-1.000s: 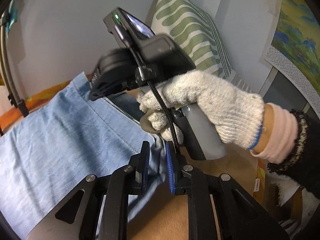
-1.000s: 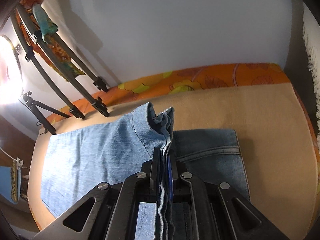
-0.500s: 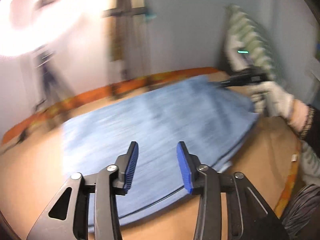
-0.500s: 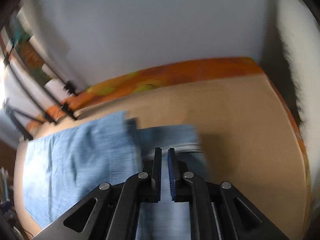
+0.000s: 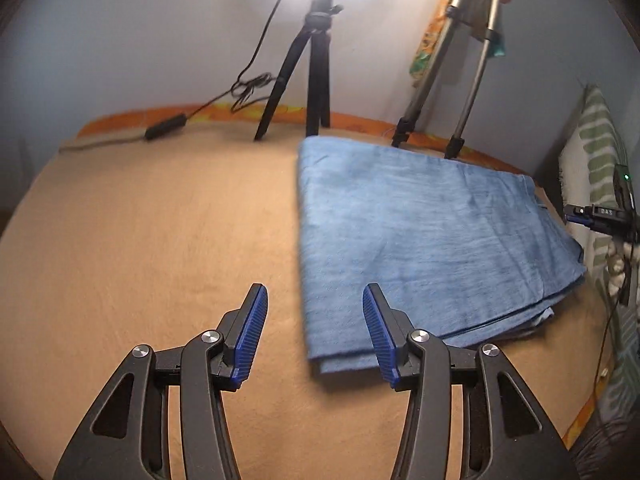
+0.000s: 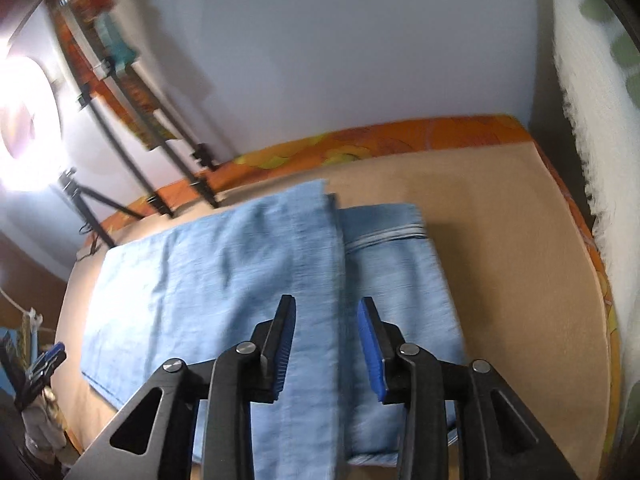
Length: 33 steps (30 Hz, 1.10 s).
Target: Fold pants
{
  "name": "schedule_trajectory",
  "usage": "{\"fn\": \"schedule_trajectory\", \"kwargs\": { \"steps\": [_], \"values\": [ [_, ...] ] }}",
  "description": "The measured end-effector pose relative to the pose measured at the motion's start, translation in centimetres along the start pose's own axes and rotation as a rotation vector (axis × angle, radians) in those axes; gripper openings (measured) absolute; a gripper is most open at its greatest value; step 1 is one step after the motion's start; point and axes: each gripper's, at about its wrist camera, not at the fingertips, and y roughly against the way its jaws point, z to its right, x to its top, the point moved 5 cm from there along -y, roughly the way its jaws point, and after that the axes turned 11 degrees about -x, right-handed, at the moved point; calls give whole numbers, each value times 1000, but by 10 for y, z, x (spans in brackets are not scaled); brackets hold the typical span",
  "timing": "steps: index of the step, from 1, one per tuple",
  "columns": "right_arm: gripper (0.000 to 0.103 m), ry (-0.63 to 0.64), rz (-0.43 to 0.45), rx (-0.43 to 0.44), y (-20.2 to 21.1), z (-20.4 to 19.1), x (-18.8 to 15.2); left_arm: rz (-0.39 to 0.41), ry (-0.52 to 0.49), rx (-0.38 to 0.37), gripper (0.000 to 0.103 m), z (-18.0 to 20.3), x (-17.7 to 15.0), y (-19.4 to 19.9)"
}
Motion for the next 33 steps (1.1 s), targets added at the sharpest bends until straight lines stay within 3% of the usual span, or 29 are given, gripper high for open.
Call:
{"fn": "schedule_trajectory", "kwargs": {
  "steps": [7,19,28,32,33],
  "values": [
    [41,81,33,57,30,-66,-16,8,136,-63,49,-21,-7,-7],
    [59,243,62,136,52,-203,-40,-13,144,-107,49,-8,-11,-35],
    [63,327,13,173,22,-305,-41,5,228,-165,48,-16,-20,-42],
    [63,356,-30,180,-4,-351,-39,20,261,-188,43,-21,-23,-40],
    [63,366,-39,177,-11,-363,-39,25,276,-193,37,-24,-23,-39]
  ]
}}
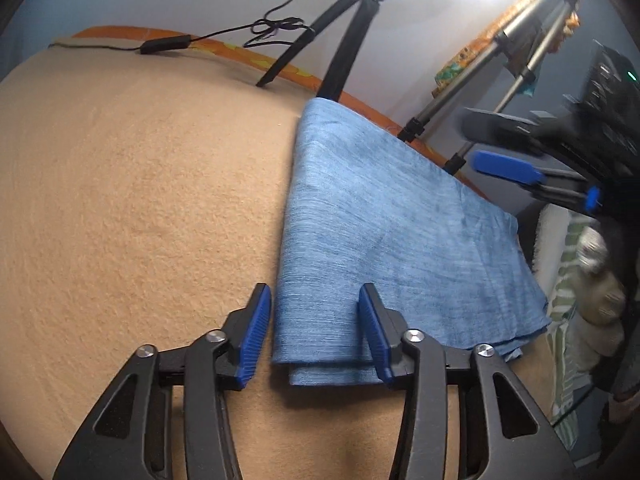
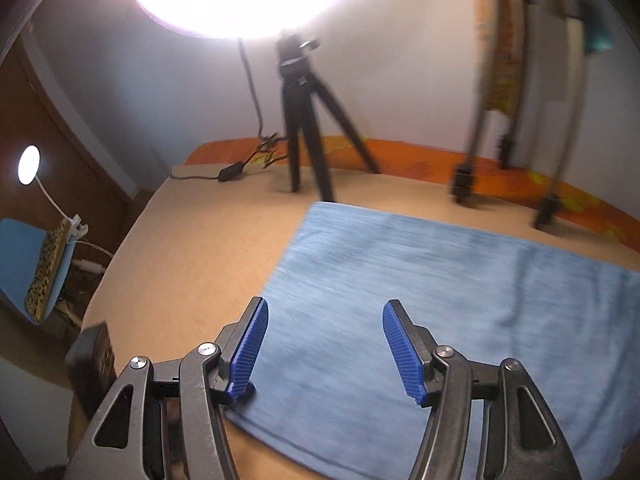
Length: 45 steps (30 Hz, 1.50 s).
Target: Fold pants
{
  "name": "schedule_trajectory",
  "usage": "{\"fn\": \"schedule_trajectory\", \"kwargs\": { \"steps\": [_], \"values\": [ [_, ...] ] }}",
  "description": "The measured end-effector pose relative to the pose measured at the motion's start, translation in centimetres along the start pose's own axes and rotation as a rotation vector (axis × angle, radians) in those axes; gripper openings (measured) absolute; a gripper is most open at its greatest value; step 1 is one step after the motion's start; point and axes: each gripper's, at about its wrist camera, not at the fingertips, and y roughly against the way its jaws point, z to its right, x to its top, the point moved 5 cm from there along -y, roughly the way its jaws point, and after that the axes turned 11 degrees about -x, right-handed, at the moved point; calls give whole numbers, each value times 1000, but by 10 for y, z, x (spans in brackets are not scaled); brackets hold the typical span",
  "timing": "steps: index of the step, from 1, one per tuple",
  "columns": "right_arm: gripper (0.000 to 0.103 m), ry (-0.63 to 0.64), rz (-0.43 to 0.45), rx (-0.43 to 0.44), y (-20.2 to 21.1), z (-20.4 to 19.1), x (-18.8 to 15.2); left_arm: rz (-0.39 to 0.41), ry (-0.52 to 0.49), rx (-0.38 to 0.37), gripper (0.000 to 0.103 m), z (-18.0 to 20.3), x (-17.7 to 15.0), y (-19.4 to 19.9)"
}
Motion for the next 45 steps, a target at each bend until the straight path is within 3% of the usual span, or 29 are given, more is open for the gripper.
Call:
{"fn": "schedule_trajectory", "kwargs": {
  "steps": [3,6,15,21,23,26,32,34,36,41,42,43,45],
  "values": [
    [63,18,-30,2,-23,-23,12,5,47,-24,21,-8,2,2],
    [63,27,-60,-4,-44,-38,22,11,80,-53,14,-13,2,3],
    [62,64,-152,-68,-96,-66,35,36,49,-90,9,5,7,10],
    [60,121,-195,-163,-126,-81,33,40,25,-95,9,15,9,12],
    [55,137,-205,-198,-133,-83,33,43,12,-86,9,18,10,12],
    [38,162,-218,-244,-142,-83,32,41,9,-72,9,20,11,8],
    [21,101,-235,-189,-145,-66,35,36,-14,-11,14,21,13,3],
    [16,88,-233,-173,-143,-62,35,27,-20,6,33,23,12,0],
    [12,79,-225,-162,-141,-61,35,21,-20,21,37,18,11,-1],
    [6,44,-202,-129,-124,-52,35,9,7,0,35,14,10,-11],
    [5,40,-199,-123,-121,-51,35,10,14,-3,30,11,10,-11],
    [4,39,-195,-119,-120,-50,35,11,23,-15,14,8,10,-11],
    [4,36,-191,-115,-117,-51,35,16,28,-26,11,8,10,-11]
  ]
}}
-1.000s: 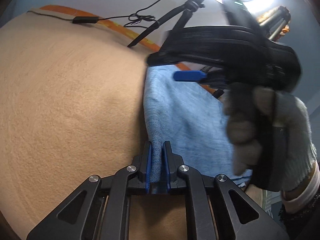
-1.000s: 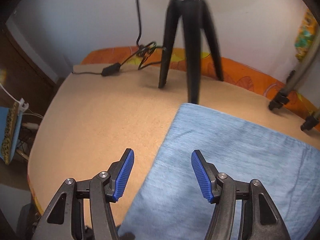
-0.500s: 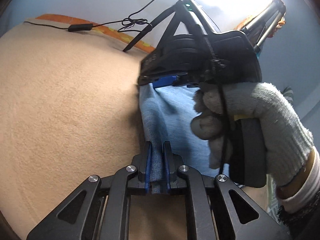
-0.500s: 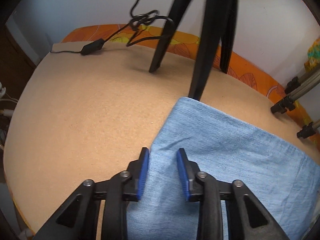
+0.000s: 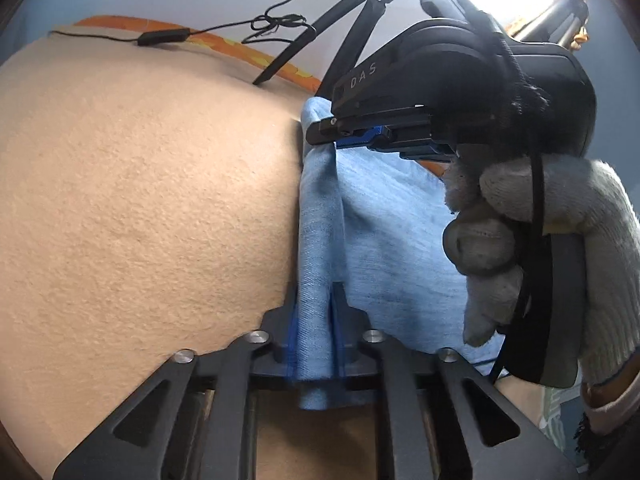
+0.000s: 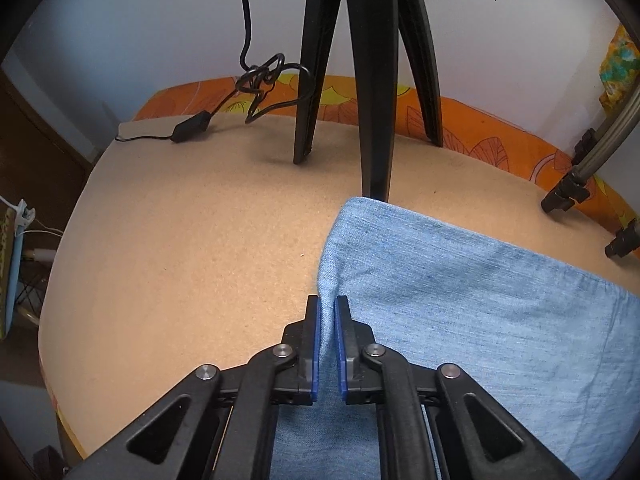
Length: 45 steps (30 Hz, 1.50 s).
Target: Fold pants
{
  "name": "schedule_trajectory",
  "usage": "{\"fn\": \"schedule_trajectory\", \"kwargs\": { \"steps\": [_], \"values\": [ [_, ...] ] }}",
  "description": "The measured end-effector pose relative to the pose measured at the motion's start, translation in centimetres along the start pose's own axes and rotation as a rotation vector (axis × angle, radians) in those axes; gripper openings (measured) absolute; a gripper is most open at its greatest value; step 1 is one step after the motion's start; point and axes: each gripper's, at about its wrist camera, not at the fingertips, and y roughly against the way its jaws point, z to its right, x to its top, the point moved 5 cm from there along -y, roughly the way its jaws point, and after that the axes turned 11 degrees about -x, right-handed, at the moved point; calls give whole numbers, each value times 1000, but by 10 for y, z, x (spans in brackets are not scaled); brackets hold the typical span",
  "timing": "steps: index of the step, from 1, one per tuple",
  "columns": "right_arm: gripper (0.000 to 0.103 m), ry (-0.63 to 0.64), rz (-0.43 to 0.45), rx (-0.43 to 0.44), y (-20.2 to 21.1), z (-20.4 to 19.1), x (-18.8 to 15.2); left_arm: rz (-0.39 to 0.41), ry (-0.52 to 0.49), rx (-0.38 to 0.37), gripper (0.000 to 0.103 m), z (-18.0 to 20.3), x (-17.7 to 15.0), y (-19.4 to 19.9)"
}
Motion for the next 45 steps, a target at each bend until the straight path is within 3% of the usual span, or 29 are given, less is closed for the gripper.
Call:
{"fn": "schedule_trajectory", "kwargs": {
  "steps": [7,12,20,34,45],
  "values": [
    [2,-42,42,52,15,10,3,49,-86,-47,8,30,7,10],
    [2,-78,92,97,45,35,1,75,-96,-107,8,48,11,14],
    [2,-142,148,144,85,84,-9,75,-203,-168,8,93,6,15],
    [1,-207,223,133,119,163,-19,32,-268,-282,8,158,12,-31],
    [1,-290,270,107,135,250,-42,-36,-333,-352,8,228,6,-99]
  ]
}}
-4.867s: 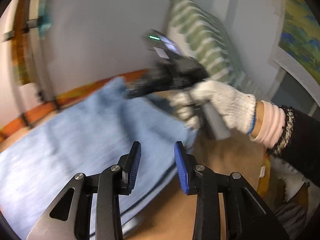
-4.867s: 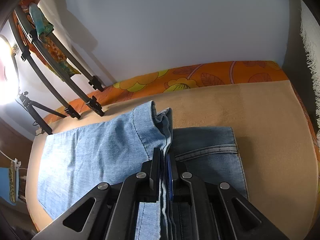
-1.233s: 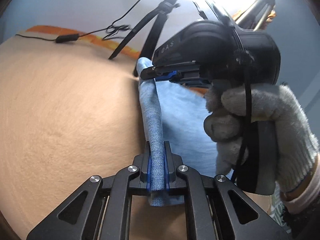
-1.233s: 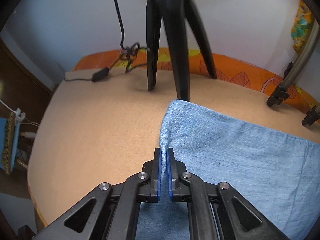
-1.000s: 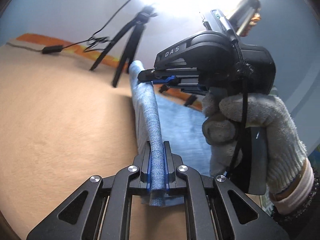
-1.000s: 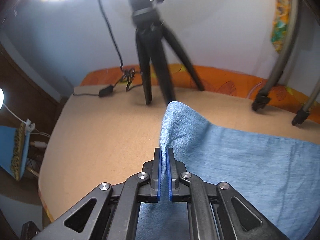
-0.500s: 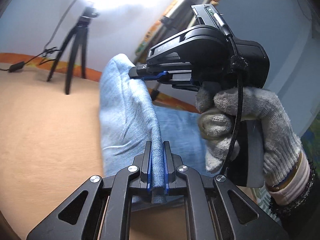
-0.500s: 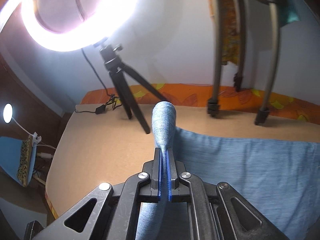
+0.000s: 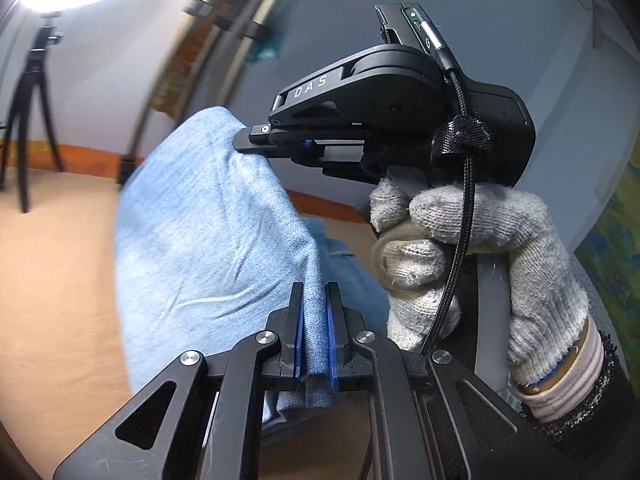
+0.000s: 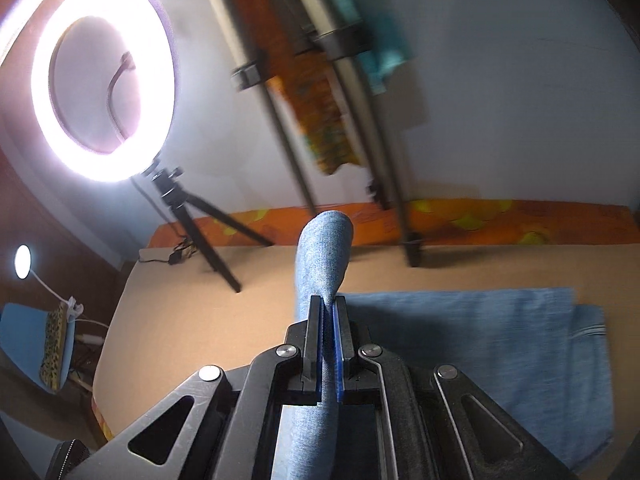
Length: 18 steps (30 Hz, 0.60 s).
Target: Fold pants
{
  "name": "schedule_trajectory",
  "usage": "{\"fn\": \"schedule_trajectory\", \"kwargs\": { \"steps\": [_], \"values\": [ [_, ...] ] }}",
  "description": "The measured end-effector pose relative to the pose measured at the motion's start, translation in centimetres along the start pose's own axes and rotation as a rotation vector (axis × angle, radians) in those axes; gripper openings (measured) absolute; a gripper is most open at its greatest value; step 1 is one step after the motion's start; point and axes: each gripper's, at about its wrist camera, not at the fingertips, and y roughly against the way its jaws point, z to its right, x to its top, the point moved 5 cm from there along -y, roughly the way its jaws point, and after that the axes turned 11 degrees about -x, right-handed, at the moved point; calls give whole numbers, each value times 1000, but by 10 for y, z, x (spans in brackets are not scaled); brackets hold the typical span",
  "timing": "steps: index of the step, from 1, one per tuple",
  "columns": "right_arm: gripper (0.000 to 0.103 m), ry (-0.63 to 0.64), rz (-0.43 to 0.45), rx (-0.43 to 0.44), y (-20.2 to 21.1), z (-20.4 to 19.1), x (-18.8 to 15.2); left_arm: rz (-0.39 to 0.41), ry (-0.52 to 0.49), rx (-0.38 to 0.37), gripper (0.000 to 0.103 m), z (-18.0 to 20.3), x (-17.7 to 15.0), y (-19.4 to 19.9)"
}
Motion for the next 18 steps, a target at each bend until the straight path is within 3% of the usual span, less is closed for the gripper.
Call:
{"fn": "schedule_trajectory", "kwargs": {
  "steps": [18],
  "values": [
    [1,-92,27,-82,13,121,1,-98,-34,-95,8,26,4,-106]
  ]
}}
